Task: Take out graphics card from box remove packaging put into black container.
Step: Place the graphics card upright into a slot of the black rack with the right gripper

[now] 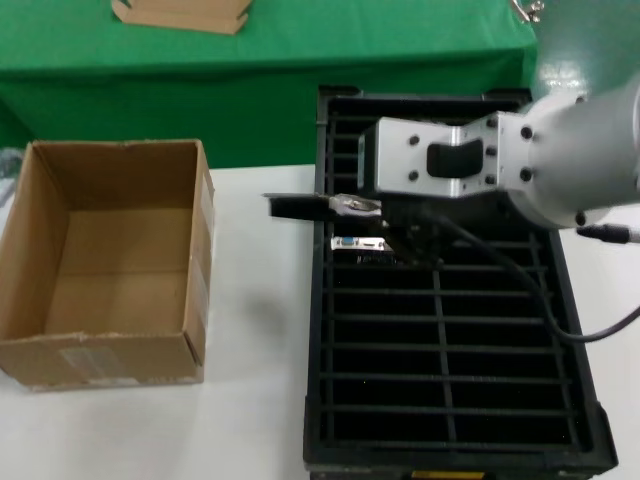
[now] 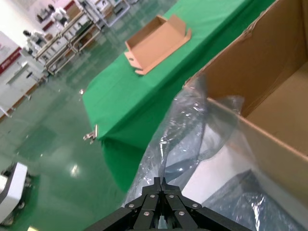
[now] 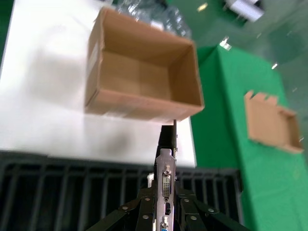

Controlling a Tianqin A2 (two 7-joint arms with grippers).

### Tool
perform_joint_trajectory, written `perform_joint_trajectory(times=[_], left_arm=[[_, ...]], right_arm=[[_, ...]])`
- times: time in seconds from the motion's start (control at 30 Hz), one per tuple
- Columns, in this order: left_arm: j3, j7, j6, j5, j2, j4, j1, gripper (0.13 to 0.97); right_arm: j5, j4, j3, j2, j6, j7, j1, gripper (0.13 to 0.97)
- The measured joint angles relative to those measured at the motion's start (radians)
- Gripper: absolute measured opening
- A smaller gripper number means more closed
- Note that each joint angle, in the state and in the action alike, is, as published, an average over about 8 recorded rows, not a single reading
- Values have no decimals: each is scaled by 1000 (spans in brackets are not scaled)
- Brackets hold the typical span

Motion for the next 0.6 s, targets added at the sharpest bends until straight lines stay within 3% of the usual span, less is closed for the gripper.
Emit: perform_joint_trajectory(times=[0.13, 0.3, 0.6], left_arm=[[-28, 166, 29, -80, 8, 115, -57, 139], [-52, 313, 56, -152, 17, 209, -101, 139], [-53, 423, 101, -228, 34, 271, -121, 139]], right_arm=[[84, -38, -82, 13, -32, 53, 110, 189], [198, -112, -196, 7, -43, 86, 249, 189], [383, -248, -339, -1, -48, 69, 415, 189]])
